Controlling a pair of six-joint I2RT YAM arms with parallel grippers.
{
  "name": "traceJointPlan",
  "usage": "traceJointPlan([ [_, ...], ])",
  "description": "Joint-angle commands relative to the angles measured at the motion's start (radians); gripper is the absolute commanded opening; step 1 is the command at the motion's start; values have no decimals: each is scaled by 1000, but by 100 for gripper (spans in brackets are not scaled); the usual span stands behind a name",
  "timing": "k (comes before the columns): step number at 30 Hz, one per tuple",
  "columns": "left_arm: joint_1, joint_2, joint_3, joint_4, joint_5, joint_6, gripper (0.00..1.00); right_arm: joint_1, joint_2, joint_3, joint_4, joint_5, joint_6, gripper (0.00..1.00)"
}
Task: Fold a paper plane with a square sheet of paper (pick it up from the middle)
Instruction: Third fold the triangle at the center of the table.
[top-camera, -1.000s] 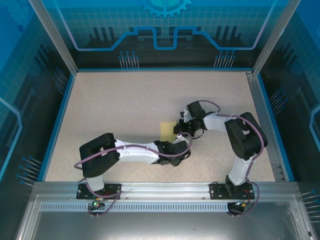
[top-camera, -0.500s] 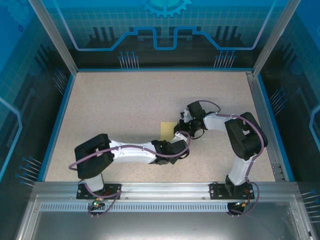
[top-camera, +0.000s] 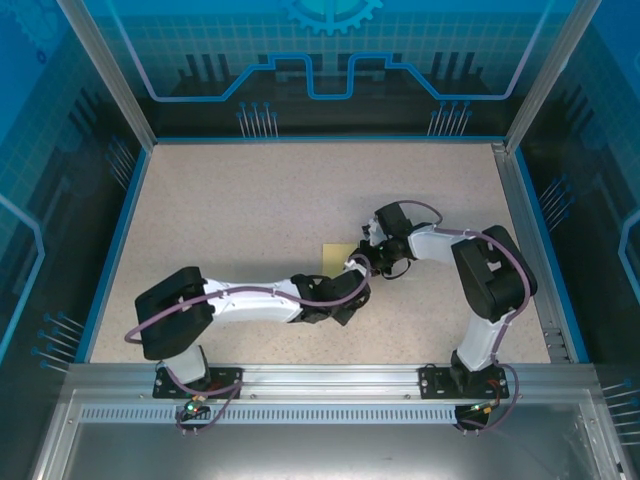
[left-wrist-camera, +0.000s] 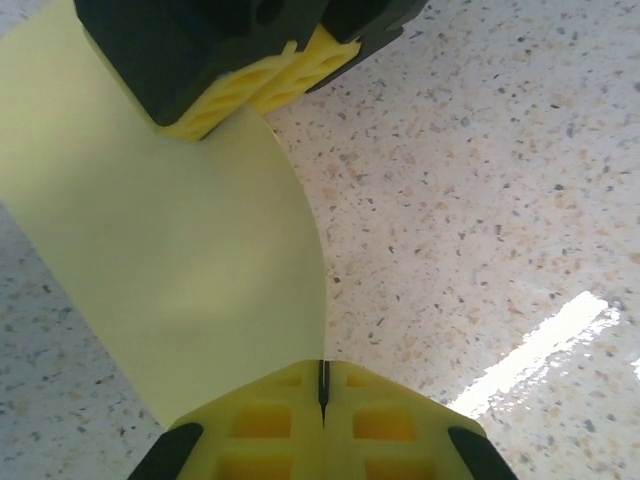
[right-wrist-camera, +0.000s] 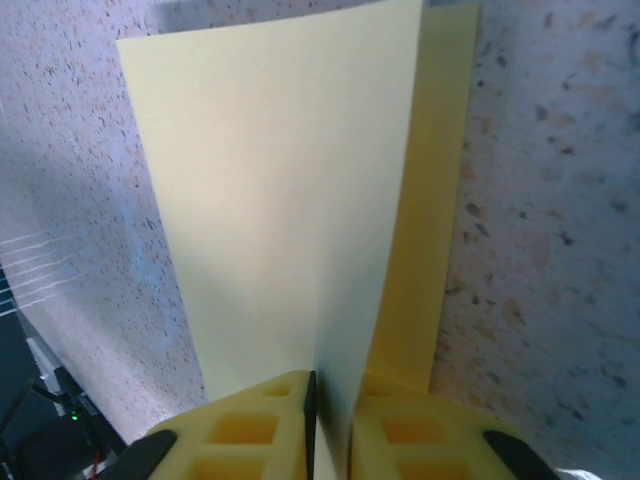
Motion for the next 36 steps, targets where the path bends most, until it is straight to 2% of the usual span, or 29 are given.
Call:
traceJointPlan([
  [1,39,-53,-32,43,146,10,0,-30,-67,5,-60,44,-38,21],
  [8,117,-85,-68,74,304,9,0,-60,-119,37,-97,72,-67,27],
  [16,181,-97,-81,90,418,-2,0,-1,-16,134,-95,32,-88,18],
  [26,241,-94,-95,101,508,-18,0,33,144,219,-168,103,-149,15],
  [36,315,-68,-89,93,582,-14,0,73,193,243,-228,180,-206,15],
])
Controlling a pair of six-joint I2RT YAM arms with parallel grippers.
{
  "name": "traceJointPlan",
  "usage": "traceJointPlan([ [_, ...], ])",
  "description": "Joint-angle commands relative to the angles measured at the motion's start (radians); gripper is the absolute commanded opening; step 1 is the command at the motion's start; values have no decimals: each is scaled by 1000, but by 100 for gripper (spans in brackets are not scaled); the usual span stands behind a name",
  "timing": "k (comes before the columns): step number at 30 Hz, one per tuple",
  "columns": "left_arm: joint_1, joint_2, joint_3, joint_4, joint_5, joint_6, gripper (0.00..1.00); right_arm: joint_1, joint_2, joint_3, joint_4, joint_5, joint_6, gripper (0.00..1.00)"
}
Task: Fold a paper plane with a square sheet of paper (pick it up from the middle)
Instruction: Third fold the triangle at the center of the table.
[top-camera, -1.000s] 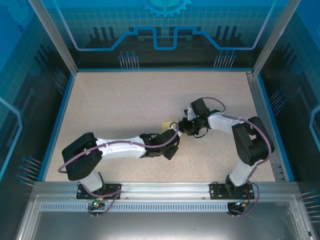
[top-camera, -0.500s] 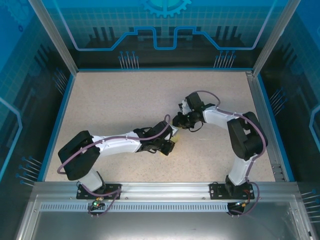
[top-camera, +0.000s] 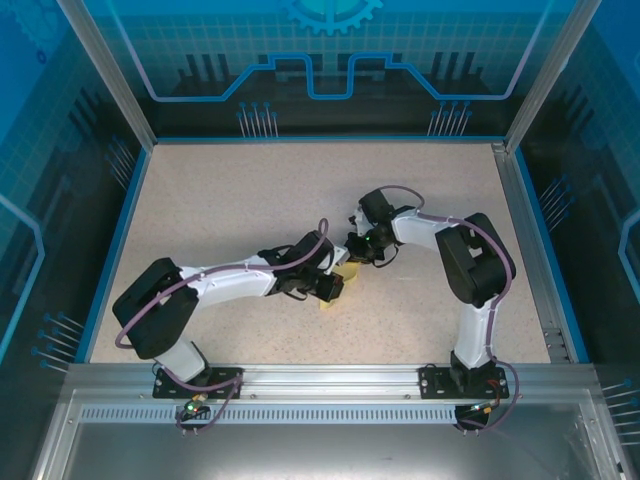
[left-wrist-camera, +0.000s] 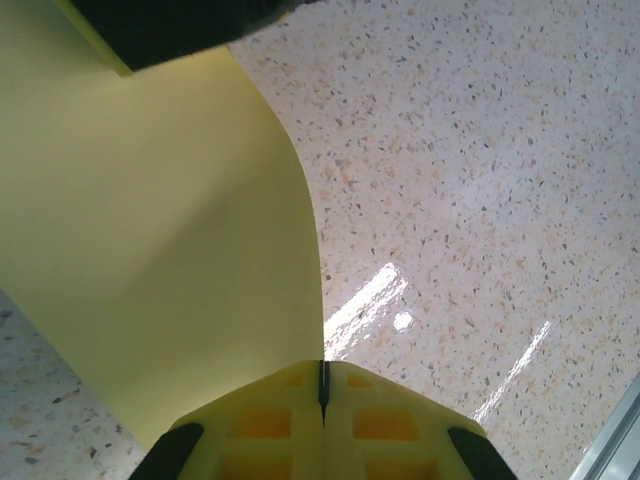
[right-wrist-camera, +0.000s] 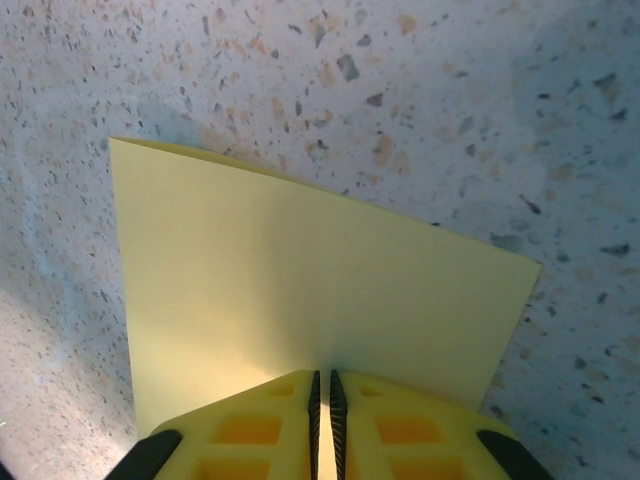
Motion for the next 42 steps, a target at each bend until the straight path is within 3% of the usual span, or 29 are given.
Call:
traceJointPlan([
  [1,27,3,-3,-1,56,-10,0,28,39,4,-63,41,-34,15],
  [13,83,47,26,-53,42,27,4,33,25,9,-76,52,-42,15],
  [42,89,143,86,-102,-55,57,7,36,18,6,-97,62,-39,15],
])
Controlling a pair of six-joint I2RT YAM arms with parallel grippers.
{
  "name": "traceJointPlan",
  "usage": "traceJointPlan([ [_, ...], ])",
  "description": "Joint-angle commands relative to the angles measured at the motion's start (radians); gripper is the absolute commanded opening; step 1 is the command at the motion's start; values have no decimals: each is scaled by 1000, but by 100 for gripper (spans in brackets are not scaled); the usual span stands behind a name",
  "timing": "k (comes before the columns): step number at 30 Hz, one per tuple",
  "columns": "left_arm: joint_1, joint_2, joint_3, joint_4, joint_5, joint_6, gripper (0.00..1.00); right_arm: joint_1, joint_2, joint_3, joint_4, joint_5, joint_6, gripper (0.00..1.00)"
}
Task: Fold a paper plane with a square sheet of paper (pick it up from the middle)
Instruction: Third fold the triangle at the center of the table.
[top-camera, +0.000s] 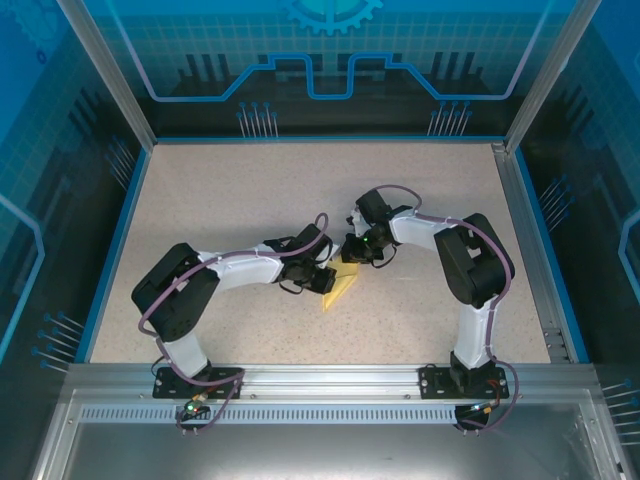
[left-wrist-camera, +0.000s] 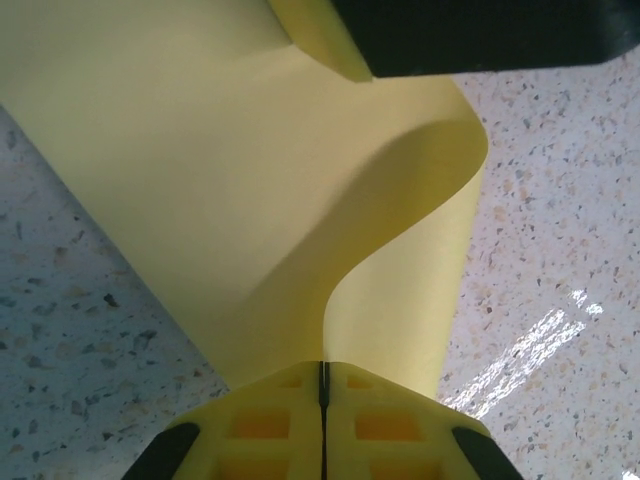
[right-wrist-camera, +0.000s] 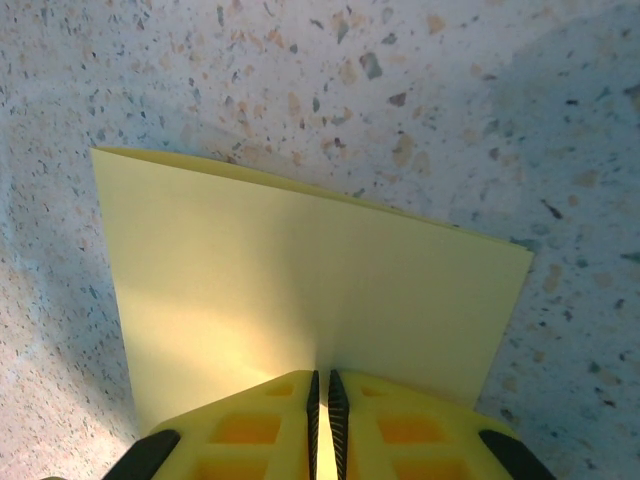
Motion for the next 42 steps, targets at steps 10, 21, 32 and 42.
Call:
traceJointPlan([
  [10,13,24,34,-24,-36,26,7,22,13,-11,-77,33,-7,16],
  [21,13,23,13,-22,-50,2,8,23,10,-16,-78,39,-6,16],
  [32,14,32,3,-11,-41,-16,8,23,14,-19,-75,41,-4,17],
  [42,14,36,-5,-13,-41,-25,8,22,17,-14,-76,40,-3,17],
])
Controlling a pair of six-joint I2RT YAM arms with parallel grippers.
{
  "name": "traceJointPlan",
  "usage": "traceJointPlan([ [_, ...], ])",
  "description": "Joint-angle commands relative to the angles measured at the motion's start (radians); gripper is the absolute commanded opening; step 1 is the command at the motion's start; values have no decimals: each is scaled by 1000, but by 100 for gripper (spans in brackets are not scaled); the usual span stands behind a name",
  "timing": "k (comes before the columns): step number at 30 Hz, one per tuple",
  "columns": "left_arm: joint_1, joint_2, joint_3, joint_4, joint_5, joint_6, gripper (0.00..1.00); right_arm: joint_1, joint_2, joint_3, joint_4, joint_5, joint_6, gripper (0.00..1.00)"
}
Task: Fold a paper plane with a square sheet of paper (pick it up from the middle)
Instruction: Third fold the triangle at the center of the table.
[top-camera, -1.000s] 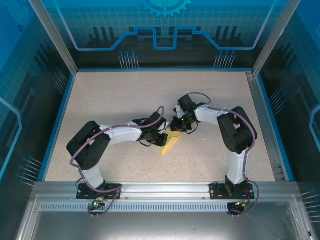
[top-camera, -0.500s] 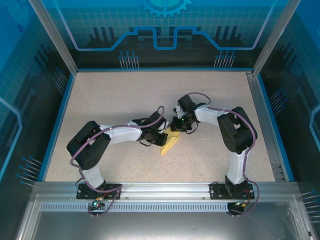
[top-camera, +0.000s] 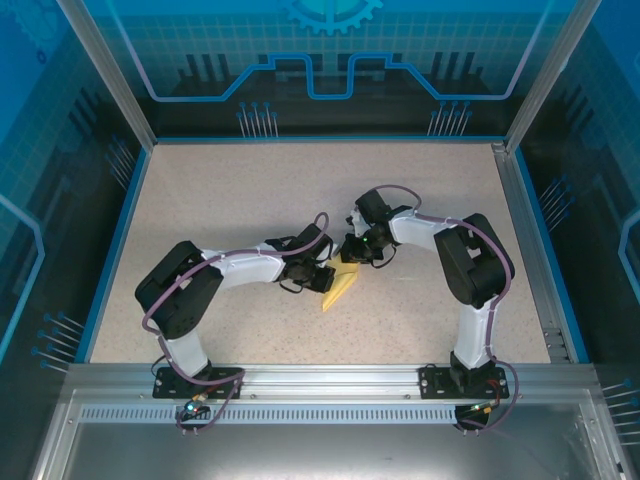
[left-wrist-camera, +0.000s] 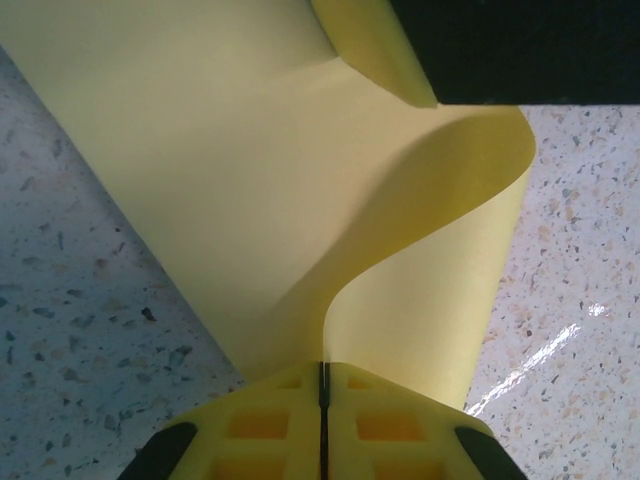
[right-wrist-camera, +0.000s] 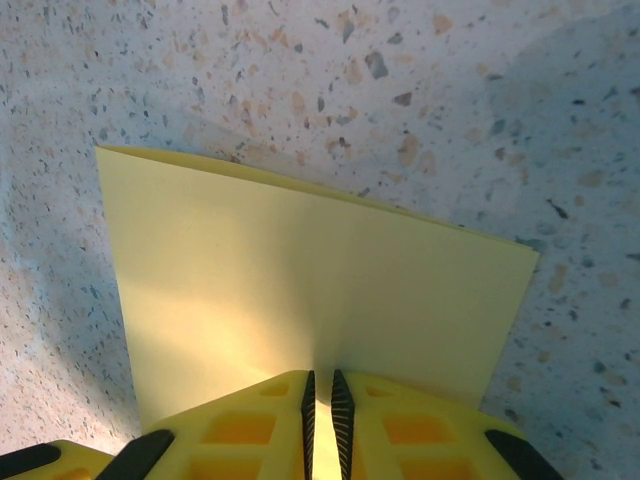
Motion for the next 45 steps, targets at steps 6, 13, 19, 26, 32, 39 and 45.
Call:
traceJointPlan([
  [6,8,18,-10,-10,-5,-13,9,19,19,-16,-72,36,3,18],
  [13,10,26,-11,-12,-6,-18,9,20,8,-18,-67,35,10,18],
  [19,10,27,-19,-8,-7,-21,9,11,-56,-38,-13,-4,48,19],
  [26,8,31,-20,-7,-6,-20,9,-23,-230,-134,73,-35,105,22],
  [32,8,28,-22,-7,-5,-20,8,-15,-303,-239,156,-121,147,20],
  [39,10,19,-23,-11,-7,-18,8,40,-296,-345,266,-152,207,15],
  [45,9,19,-22,-13,-9,-16,8,48,-280,-403,356,-183,243,14],
])
